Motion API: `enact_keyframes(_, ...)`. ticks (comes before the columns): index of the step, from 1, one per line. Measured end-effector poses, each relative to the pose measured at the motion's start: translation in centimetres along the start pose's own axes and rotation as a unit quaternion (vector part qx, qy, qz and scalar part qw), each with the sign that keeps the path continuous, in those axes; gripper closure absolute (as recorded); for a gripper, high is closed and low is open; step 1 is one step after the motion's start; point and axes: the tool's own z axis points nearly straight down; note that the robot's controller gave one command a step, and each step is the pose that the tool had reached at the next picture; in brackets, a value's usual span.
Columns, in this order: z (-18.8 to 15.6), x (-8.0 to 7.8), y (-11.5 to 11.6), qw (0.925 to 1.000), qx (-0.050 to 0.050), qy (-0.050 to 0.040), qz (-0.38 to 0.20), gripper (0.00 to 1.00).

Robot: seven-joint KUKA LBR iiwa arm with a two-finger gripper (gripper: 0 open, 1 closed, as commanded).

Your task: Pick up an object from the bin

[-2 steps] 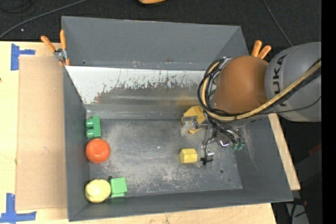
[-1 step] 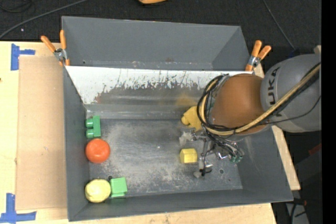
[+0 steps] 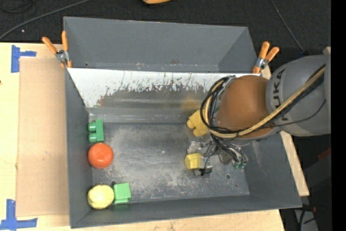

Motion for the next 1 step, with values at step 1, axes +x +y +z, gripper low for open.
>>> enact_keyframes(1,0.00,0.00,-0.01,1.0000,0.000,0.0000,0.000,1.00)
